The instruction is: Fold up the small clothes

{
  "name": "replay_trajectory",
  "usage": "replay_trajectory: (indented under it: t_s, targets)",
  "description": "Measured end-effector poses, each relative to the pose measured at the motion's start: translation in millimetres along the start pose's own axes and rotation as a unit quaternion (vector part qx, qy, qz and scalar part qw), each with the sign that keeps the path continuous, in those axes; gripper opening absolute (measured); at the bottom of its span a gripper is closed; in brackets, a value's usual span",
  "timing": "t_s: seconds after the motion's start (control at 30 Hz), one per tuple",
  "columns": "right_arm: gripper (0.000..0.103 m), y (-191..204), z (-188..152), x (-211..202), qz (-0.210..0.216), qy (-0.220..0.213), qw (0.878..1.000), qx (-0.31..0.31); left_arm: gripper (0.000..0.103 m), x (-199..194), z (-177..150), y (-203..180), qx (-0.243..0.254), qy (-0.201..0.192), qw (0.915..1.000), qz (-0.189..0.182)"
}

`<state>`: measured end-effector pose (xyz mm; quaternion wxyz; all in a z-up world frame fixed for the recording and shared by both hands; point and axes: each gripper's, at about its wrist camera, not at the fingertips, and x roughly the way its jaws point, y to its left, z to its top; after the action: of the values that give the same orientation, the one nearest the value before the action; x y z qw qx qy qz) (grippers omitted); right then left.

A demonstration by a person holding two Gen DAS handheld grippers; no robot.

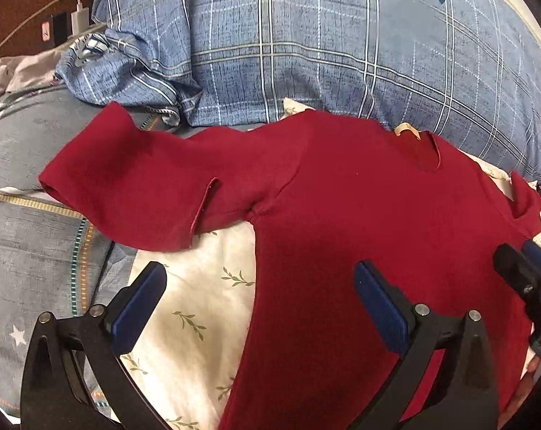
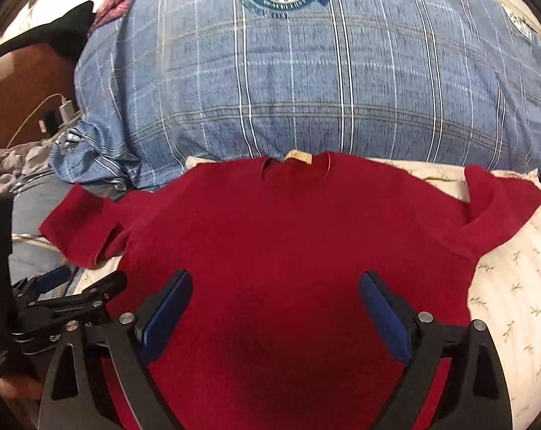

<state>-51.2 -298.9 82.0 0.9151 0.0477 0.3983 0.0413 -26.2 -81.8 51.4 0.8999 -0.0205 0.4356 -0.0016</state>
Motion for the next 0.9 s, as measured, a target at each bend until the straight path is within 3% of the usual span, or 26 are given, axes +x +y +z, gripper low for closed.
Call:
replay_trajectory:
  t_s: [0.7,0.9]
  targets:
    - [0.096,3,-7,25,-0.007,0.056,0.998,0.004,0.103,8,0,2,0.002,0.002,1.0000,0.007]
    - [0.096,2,-7,30,0.007,0.073,0.997,0.021,0.103,7,2,4,-0.001,-0.001,1.0000,0.009]
